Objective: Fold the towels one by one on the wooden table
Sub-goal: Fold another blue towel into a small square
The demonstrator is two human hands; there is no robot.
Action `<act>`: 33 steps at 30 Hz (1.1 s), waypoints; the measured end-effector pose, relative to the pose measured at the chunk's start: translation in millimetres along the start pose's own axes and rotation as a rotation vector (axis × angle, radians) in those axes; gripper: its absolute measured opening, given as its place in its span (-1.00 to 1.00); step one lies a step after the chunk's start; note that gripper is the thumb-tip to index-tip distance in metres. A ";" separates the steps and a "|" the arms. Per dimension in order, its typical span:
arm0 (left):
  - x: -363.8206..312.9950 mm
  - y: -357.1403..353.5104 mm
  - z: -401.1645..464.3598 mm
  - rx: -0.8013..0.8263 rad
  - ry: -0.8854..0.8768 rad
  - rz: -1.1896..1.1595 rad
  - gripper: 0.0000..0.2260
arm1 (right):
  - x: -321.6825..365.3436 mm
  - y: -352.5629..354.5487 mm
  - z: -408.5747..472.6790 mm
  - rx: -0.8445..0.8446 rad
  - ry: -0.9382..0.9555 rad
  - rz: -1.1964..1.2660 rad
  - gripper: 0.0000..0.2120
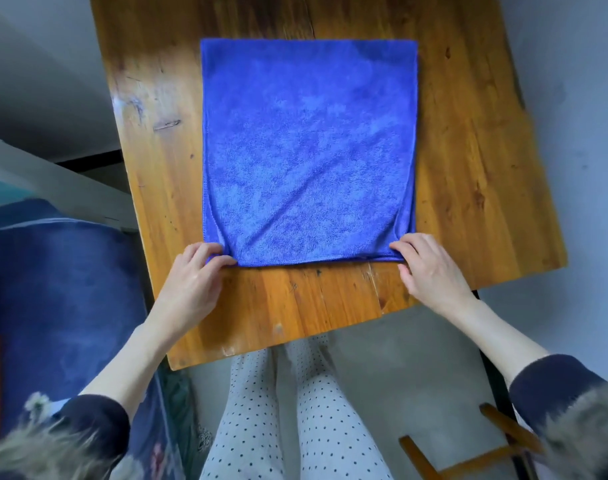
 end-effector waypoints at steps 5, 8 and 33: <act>2.5 2.9 2.6 0.009 -0.020 0.061 -0.73 | -5.9 -4.8 -3.0 -0.009 0.014 -0.013 -0.56; 1.8 5.7 8.5 -0.006 -0.004 0.075 -0.76 | -6.6 -4.5 3.2 -0.028 0.020 -0.015 -0.62; -28.5 388.8 78.5 -0.570 0.141 -0.313 -0.90 | 24.3 362.5 84.3 -0.470 -0.286 0.840 -0.81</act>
Point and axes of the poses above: each hand's wrist, its own z-axis towards the middle knuckle, its own y-axis out of the back of the hand, x = y × z, the point moved 7 cm from there along z, towards the middle knuckle, and after that the axes turned 4 degrees about z, right-handed, at the moved point
